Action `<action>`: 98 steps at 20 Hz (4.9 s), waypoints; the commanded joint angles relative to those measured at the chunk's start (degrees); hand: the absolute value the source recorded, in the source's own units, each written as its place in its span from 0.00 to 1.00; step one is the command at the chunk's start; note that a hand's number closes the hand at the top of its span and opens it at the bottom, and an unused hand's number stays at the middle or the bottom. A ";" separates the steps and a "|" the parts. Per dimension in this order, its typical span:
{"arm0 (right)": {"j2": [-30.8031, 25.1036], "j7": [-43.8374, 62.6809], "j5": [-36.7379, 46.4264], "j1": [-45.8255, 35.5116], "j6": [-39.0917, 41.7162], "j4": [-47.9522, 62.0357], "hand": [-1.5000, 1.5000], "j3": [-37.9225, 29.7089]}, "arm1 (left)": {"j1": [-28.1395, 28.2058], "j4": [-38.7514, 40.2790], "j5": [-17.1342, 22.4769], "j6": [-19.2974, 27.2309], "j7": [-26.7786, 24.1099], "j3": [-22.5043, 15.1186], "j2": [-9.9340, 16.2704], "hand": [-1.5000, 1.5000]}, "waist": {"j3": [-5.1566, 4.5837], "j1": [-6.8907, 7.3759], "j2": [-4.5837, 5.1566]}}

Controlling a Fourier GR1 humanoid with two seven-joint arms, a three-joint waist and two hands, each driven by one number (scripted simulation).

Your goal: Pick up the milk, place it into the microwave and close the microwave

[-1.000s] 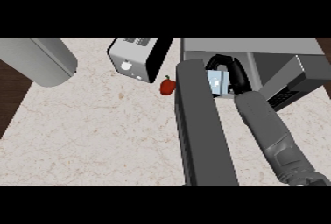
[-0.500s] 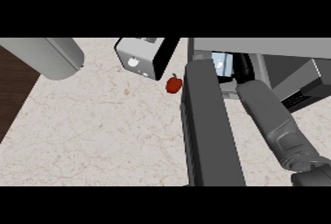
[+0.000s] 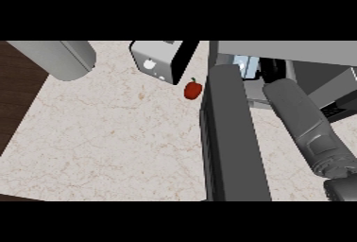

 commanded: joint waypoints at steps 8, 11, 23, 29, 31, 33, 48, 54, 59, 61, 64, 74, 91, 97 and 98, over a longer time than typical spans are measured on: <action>-5.88 13.65 4.40 1.83 -17.63 8.82 0.00 2.25 | -1.93 0.26 -1.89 0.36 0.23 -0.52 1.16 0.00 | -0.18 2.02 1.50; -3.19 8.10 4.85 -1.12 -12.09 5.70 0.00 3.06 | -3.84 2.86 -4.48 0.43 -0.68 -1.13 1.31 0.00 | 0.13 1.69 1.40; -1.20 1.85 2.65 -1.33 -0.51 4.12 0.00 0.96 | -3.97 4.45 -6.15 -3.62 -1.60 -5.00 1.28 0.00 | 0.14 1.52 0.85; 1.22 -1.28 -0.95 -0.81 5.93 3.30 0.00 -2.45 | -3.74 5.33 -5.77 -6.51 -1.60 -8.07 0.91 0.00 | 0.14 0.86 0.27; 0.65 -3.79 -2.78 0.69 10.28 2.92 0.00 -4.14 | -4.67 5.39 -6.85 -6.99 -2.99 -8.66 0.54 0.00 | 0.14 -0.36 -0.02; 0.65 -6.46 -4.51 2.78 12.96 2.60 0.00 -5.79 | -5.11 4.62 -5.94 -6.88 -1.74 -9.64 0.68 0.00 | 0.18 -1.23 -0.41; 2.02 -12.97 -10.95 12.52 37.96 3.54 0.00 -11.17 | -4.94 2.60 -10.42 -5.93 1.60 -18.99 -4.40 1.00 | -0.04 -5.11 -2.43; 2.80 -14.38 -11.04 17.72 42.84 0.08 0.00 -10.02 | -4.68 6.29 -11.08 -6.76 1.24 -22.46 -5.25 1.00 | -0.18 -6.68 -3.13; 3.23 -15.61 -10.86 23.75 43.93 -3.75 0.00 -8.51 | -3.67 2.86 -15.25 1.75 2.48 -34.93 -5.29 1.00 | -0.23 -7.57 -3.53; 2.93 -15.50 -10.66 26.33 43.70 -6.33 0.00 -7.64 | -1.98 5.26 -17.75 -1.84 -1.55 -34.34 -5.29 1.00 | -0.22 -7.13 -3.36; 3.06 -13.36 -11.58 30.47 45.35 -11.03 0.00 -6.90 | -9.94 6.38 -20.46 1.94 1.93 -36.09 -5.30 1.00 | -0.26 -8.04 -3.58; -3.34 -14.47 -15.16 45.62 53.13 -24.31 0.00 -6.30 | -18.49 16.39 -31.21 11.34 -3.02 -50.74 -5.30 1.00 | -0.24 -8.32 -3.39; -7.61 -8.72 -23.45 61.23 61.00 -54.60 0.00 -0.71 | -32.44 58.04 -33.58 41.42 -28.98 -71.81 -5.29 1.00 | -0.45 -11.22 -2.96; -11.77 -1.38 -30.53 61.54 64.82 -63.80 0.00 -1.04 | -38.00 64.32 -23.55 48.53 -32.16 -78.06 -5.29 1.00 | -0.53 -12.74 -2.64; -10.06 -2.78 -29.39 64.00 63.18 -64.50 0.00 0.33 | -38.61 65.73 -21.53 50.00 -31.66 -81.09 -5.29 1.00 | -0.47 -13.22 -2.53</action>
